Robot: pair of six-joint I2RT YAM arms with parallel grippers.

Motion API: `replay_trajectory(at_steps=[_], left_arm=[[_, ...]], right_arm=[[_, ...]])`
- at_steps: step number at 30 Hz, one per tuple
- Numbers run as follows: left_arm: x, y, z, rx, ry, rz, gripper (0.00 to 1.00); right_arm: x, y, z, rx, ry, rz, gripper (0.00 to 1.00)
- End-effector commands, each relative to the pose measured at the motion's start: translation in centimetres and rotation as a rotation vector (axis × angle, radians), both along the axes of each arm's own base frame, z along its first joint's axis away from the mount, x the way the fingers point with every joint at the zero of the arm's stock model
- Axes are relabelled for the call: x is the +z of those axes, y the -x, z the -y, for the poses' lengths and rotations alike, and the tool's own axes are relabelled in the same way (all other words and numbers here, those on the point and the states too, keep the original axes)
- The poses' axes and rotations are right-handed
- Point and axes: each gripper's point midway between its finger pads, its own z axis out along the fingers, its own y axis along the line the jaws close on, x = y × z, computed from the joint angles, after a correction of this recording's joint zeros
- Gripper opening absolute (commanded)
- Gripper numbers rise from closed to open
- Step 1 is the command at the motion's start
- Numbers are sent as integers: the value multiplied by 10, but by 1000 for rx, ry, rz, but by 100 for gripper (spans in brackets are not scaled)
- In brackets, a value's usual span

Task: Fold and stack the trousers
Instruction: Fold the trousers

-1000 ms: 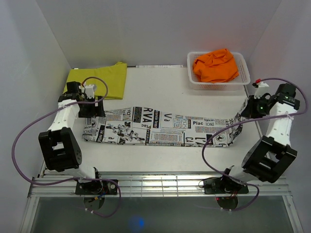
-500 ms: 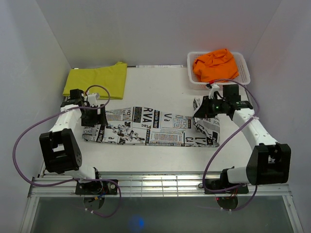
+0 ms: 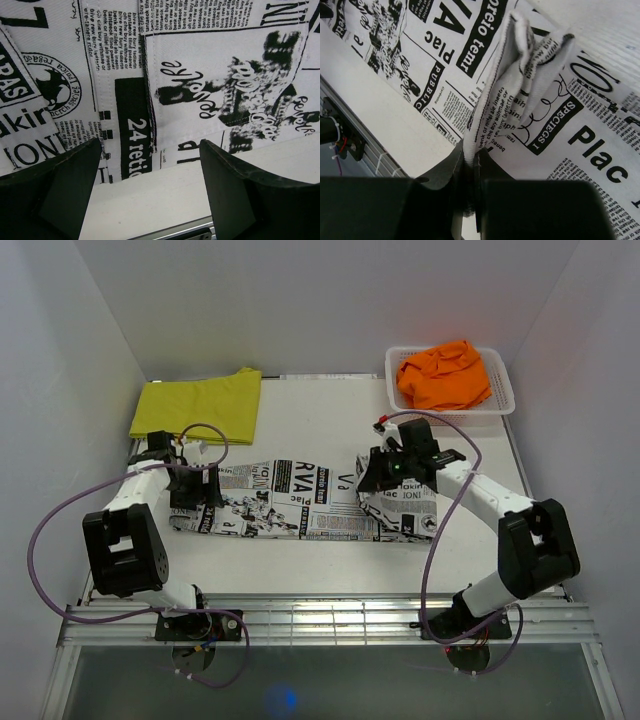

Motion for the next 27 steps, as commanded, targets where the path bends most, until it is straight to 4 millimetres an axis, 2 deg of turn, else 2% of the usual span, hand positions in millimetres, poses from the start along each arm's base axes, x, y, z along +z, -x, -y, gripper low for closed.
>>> replay_trajectory(at_steps=[1, 4, 5, 10, 11, 18, 27], left_arm=[[-2, -1, 3, 6, 20, 5, 90], [-4, 1, 4, 6, 26, 1, 89], [-5, 2, 5, 7, 33, 0, 90], [-9, 8, 6, 6, 30, -11, 89], [-9, 9, 6, 4, 29, -9, 89], [-12, 12, 6, 6, 26, -18, 89], [-14, 13, 7, 7, 33, -27, 89]], right_arm=[[16, -23, -33, -33, -6, 63, 8], [16, -33, -48, -65, 0, 47, 8], [9, -36, -51, -70, 18, 38, 8], [6, -40, -76, -57, 15, 24, 8], [-1, -40, -80, -54, 21, 5, 8], [-9, -32, -112, -6, 27, -14, 8], [-29, -8, -124, 39, 56, -59, 8]])
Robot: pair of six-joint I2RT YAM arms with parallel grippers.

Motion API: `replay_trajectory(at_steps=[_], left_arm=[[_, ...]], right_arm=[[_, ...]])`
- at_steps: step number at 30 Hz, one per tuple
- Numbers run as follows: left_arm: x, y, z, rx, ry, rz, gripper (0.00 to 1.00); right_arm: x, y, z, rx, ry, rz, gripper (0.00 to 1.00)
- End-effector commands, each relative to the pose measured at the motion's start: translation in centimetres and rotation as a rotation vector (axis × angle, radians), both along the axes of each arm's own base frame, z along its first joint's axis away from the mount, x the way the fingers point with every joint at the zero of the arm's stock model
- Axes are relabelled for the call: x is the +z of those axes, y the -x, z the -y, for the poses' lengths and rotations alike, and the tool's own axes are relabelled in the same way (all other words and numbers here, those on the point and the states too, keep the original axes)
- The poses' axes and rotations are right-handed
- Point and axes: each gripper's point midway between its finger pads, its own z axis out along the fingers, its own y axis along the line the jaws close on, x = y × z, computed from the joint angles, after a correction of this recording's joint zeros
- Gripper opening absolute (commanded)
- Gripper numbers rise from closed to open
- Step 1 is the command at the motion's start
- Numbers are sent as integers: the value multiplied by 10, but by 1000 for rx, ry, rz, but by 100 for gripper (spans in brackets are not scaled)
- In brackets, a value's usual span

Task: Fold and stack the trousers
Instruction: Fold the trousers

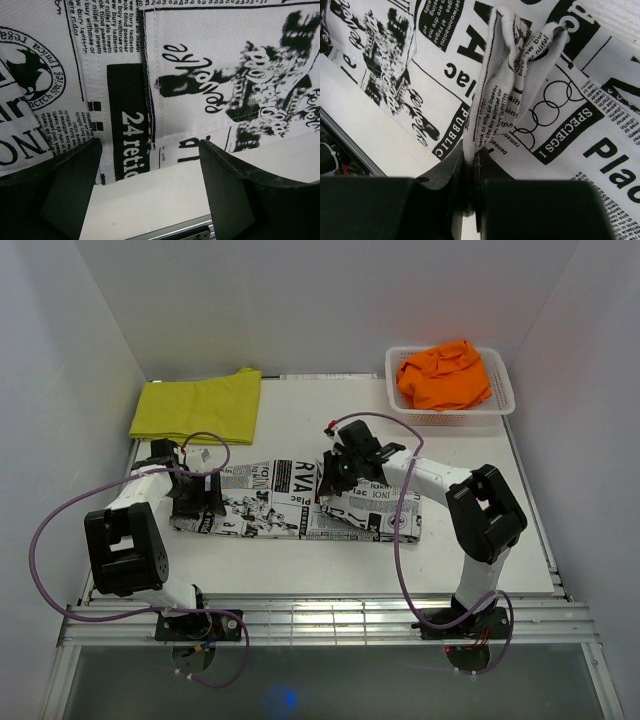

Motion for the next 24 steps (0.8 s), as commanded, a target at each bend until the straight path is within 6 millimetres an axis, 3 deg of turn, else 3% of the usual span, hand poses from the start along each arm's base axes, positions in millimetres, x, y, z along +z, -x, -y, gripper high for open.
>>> replay_trajectory(at_steps=[1, 9, 10, 11, 13, 14, 18, 20, 24], left_arm=[[4, -2, 3, 2, 17, 24, 89], [2, -1, 5, 5, 32, 12, 89], [2, -1, 5, 6, 32, 13, 89], [3, -2, 5, 6, 31, 16, 89], [7, -3, 6, 4, 36, 31, 90], [10, -3, 7, 1, 42, 40, 90], [33, -10, 17, -31, 93, 112, 90], [55, -15, 26, -68, 136, 185, 90], [97, -22, 41, -134, 201, 310, 91]], right_arm=[[13, -1, -16, 4, -45, 28, 8], [-1, 8, -32, 36, -35, 16, 10], [-6, 9, -31, 39, -31, 6, 17], [-8, 10, -32, 42, -30, 0, 37], [-7, 11, -33, 51, -40, -5, 46], [-4, 12, -35, 60, -53, -6, 56], [27, 10, -45, 115, -116, 59, 63], [47, 9, -47, 155, -143, 103, 65], [89, 15, -26, 231, -159, 187, 78]])
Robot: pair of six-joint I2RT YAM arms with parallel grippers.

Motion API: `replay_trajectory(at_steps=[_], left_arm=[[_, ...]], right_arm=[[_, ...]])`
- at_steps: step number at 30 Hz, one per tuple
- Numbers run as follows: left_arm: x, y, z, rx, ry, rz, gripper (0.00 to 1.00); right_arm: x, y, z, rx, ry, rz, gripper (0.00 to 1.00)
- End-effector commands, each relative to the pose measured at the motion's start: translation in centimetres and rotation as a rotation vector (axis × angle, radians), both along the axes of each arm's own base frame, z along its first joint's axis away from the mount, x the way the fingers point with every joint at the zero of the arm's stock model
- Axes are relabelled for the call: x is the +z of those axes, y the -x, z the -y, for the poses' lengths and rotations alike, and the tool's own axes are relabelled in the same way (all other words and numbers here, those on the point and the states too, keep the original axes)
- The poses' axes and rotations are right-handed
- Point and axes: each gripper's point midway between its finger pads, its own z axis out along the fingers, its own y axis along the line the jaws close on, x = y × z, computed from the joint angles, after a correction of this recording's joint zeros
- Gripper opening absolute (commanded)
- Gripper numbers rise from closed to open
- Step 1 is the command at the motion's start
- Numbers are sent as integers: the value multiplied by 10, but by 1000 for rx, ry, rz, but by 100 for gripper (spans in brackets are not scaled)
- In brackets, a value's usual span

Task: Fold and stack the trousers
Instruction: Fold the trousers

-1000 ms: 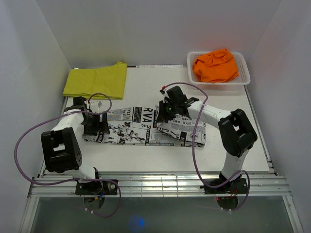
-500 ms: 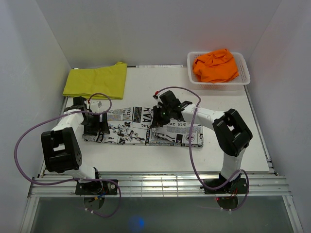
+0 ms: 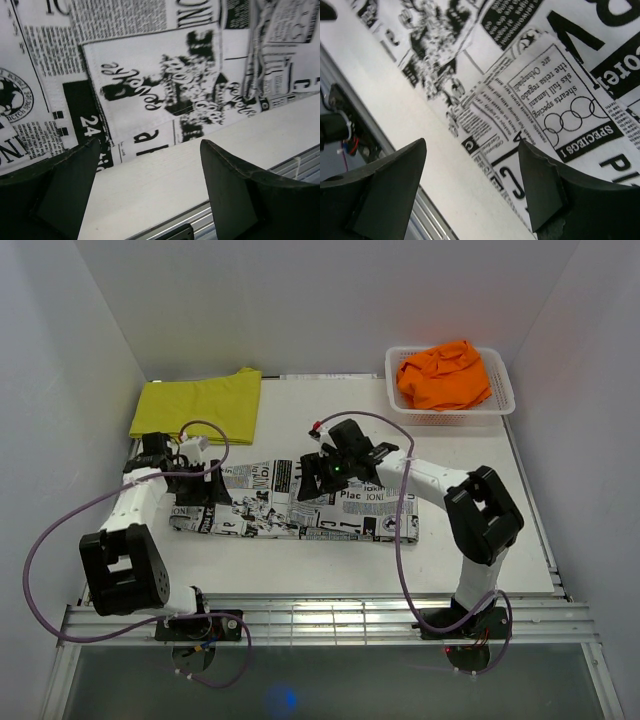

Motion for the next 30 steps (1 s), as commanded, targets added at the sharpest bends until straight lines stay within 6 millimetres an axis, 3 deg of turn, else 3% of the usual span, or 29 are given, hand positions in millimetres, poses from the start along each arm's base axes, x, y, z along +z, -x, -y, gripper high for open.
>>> replay_trajectory(at_steps=[1, 3, 6, 10, 13, 18, 21, 26, 30], left_arm=[[63, -14, 20, -86, 93, 199, 92], [81, -17, 28, -112, 140, 239, 92], [96, -15, 44, -150, 226, 257, 94], [96, -12, 67, -210, 318, 250, 93], [88, -9, 93, -255, 368, 219, 93], [73, -4, 150, -339, 422, 150, 86], [55, -11, 167, -306, 433, 93, 78], [28, -26, 178, -258, 371, 65, 77], [5, -39, 181, -224, 300, 52, 73]], right_arm=[[81, -6, 15, 108, -114, 183, 80], [89, -1, 35, 143, -116, 191, 81], [84, 8, 81, 202, -112, 148, 80], [45, 27, 158, 155, -109, -53, 77], [29, 32, 196, 92, -114, -122, 70], [20, 46, 217, 66, -149, -167, 57], [8, 54, 221, 67, -138, -196, 54], [-6, 51, 238, 14, -58, -189, 54], [-1, 42, 245, -13, -29, -163, 54]])
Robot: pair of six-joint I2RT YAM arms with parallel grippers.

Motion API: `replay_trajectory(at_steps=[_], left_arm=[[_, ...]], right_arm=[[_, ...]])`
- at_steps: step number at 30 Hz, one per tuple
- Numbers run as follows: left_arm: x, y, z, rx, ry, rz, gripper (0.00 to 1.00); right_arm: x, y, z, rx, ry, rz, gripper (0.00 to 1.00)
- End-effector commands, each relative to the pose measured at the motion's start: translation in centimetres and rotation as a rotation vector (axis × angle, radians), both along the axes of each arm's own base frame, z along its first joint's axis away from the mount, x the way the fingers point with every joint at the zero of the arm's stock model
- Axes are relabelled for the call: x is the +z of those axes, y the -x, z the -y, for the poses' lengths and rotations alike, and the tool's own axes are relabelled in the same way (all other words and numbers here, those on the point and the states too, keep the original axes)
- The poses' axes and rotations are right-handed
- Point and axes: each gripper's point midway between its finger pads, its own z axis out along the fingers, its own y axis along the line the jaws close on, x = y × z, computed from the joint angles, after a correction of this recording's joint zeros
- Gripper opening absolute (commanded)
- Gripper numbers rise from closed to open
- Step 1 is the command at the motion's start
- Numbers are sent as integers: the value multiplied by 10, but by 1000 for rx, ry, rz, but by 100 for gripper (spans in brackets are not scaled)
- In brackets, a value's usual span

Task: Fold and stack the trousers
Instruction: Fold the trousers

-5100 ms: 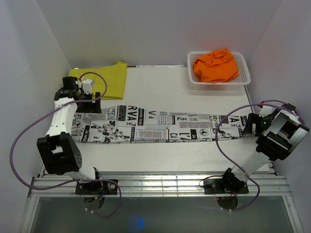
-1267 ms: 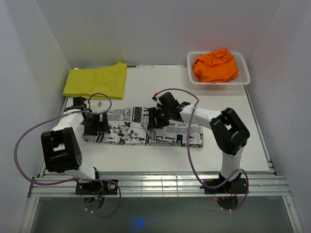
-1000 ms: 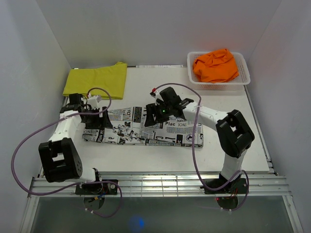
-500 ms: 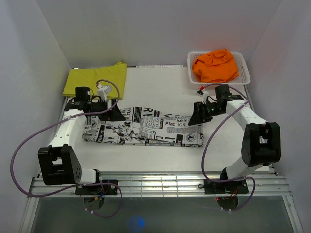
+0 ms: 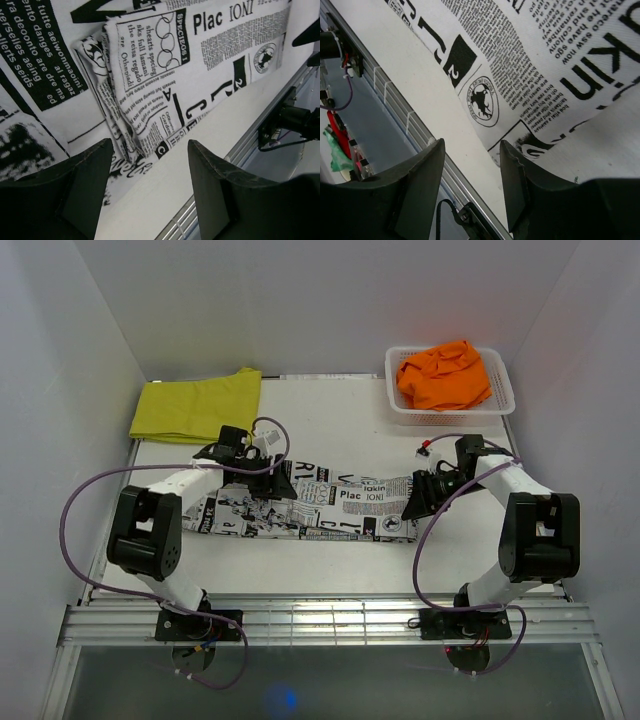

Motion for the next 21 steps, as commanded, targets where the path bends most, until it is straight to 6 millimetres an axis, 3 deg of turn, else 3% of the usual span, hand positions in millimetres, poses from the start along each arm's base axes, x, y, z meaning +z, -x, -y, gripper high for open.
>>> replay_trajectory(at_steps=[1, 6, 15, 18, 21], left_arm=[[-10, -23, 5, 53, -51, 45, 72], [-21, -25, 23, 11, -42, 24, 56], [-48, -29, 26, 23, -88, -20, 46], [-53, -28, 24, 27, -99, -35, 36], [-49, -25, 20, 24, -120, -38, 15]], right_arm=[[10, -8, 8, 0, 33, 54, 54], [12, -14, 9, -5, 47, 50, 54], [8, -11, 13, -4, 76, 44, 54], [6, -11, 14, -4, 85, 39, 54], [5, -14, 16, -7, 96, 46, 54]])
